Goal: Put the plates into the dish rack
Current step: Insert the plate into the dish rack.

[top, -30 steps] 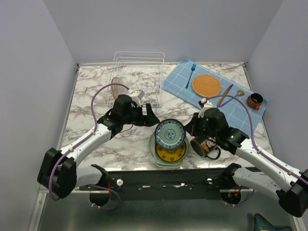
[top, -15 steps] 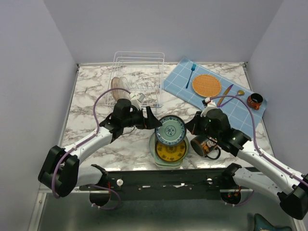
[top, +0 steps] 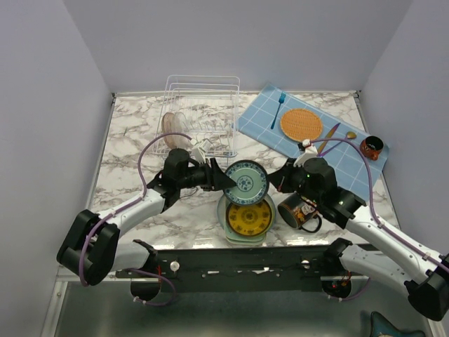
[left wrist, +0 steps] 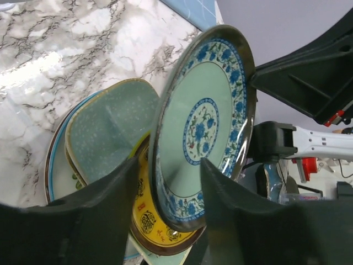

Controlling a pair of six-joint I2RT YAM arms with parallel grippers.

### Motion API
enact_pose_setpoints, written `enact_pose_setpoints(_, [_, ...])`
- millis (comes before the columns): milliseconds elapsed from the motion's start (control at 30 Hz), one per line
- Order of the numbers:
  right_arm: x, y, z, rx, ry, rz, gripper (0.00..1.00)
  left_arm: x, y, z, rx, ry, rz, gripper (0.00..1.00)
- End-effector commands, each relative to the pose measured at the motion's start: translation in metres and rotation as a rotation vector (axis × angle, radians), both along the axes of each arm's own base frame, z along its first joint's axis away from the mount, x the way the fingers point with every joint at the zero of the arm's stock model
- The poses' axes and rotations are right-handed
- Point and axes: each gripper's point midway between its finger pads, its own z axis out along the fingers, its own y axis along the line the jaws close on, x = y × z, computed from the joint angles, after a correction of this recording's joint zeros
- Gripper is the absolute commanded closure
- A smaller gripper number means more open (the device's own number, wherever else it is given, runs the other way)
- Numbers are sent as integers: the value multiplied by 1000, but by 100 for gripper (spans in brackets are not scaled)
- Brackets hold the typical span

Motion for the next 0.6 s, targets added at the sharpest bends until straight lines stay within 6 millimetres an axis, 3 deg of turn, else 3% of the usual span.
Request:
enact_pose_setpoints(0, [5,11,11,59,-25,7,99,-7,-8,16,-89,-20,-53,53])
enact_pose_setpoints(233, [6,10,6,45,-20,4,99,-9,-10,19,-107,-22,-67,88])
enact_pose_setpoints(367, [7,5,5,29,-26,-15,99,-9,-11,25,-117,-27,-67,100])
enact_pose_setpoints(433, [8,-2,6,5,-25,-40,82,-7,-11,28,-117,-35,-60,100])
enact_pose_setpoints(467, [12,-11,8,-16,-36,-92,68,-6,-10,30,-111,-45,-59,100])
enact_pose_setpoints(500, [14,-17,18,-12,-58,-122,41,-5,-10,30,-103,-52,-55,100])
enact_pose_setpoints(567, [17,-37,26,-43,-85,-213,28,-1,-8,30,-75,-57,-38,100])
